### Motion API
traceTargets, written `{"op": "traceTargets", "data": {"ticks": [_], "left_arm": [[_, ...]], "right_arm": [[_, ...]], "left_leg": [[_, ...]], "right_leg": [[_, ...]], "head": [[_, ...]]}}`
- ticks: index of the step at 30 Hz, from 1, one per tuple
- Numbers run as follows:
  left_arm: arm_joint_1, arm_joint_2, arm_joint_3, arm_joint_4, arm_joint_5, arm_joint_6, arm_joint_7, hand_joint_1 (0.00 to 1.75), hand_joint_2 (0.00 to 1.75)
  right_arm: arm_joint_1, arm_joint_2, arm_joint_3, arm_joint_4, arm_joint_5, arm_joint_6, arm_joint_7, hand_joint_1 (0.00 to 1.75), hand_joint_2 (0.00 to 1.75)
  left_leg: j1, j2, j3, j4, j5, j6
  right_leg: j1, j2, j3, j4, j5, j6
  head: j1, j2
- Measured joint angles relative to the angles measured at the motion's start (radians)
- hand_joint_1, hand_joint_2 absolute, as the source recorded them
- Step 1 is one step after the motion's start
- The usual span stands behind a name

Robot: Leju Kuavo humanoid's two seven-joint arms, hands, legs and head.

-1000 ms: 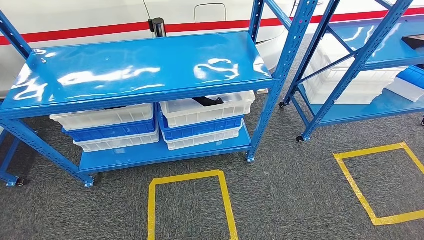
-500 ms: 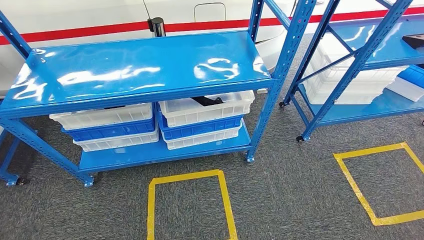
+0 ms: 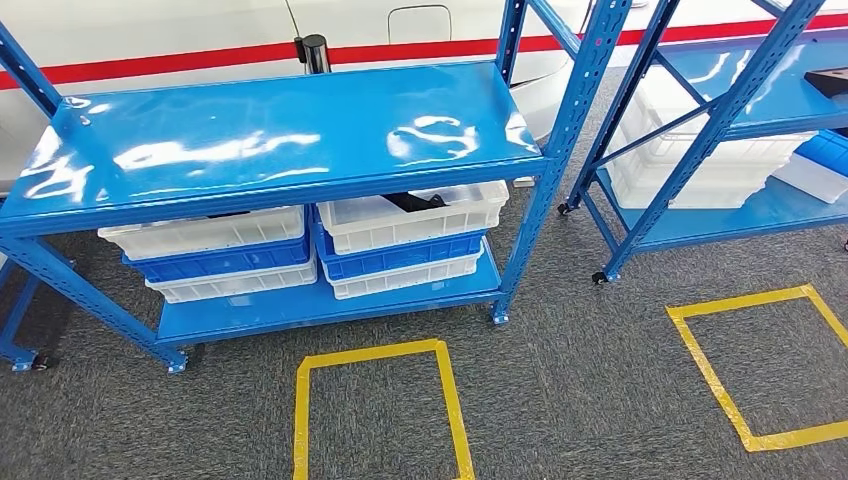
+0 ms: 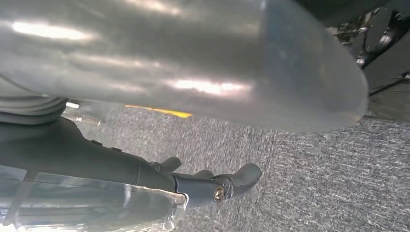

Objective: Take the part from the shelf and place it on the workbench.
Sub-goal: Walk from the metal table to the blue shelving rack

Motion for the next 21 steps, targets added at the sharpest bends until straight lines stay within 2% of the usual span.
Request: {"op": "traceTargets", "data": {"ticks": [10,15,19,21], "left_arm": [[0.051,0.023,-0.195,-0.043,0.268,-0.024,0.048,0.0,0.0],[0.069,0.03,-0.263,-0.058,0.387,-0.033,0.07,0.0,0.0],[0.075,0.034,-0.291,-0.064,0.419,-0.038,0.077,0.0,1.75],[0.077,0.036,-0.301,-0.066,0.422,-0.038,0.078,0.0,1.75]], "right_arm": [[0.039,-0.013,0.054,-0.047,-0.145,0.027,-0.027,0.0,0.0],[0.053,-0.016,0.072,-0.062,-0.206,0.039,-0.038,0.0,0.0],[0.057,-0.019,0.081,-0.069,-0.225,0.044,-0.043,0.0,0.0],[0.058,-0.019,0.084,-0.072,-0.227,0.044,-0.043,0.0,0.0]], "left_leg": [[0.0,0.0,0.001,0.0,-0.001,-0.001],[0.0,0.0,0.001,0.0,-0.001,-0.001],[0.0,0.0,0.001,0.0,-0.001,-0.001],[0.0,0.0,0.001,0.0,-0.001,-0.001]], "right_leg": [[0.0,0.0,-0.004,0.0,-0.001,0.0],[0.0,0.0,-0.004,0.0,-0.001,0.0],[0.0,0.0,-0.004,0.0,-0.001,0.0],[0.0,0.0,-0.004,0.0,-0.001,0.0]], "head": [[0.0,0.0],[0.0,0.0],[0.0,0.0],[0.0,0.0]]}}
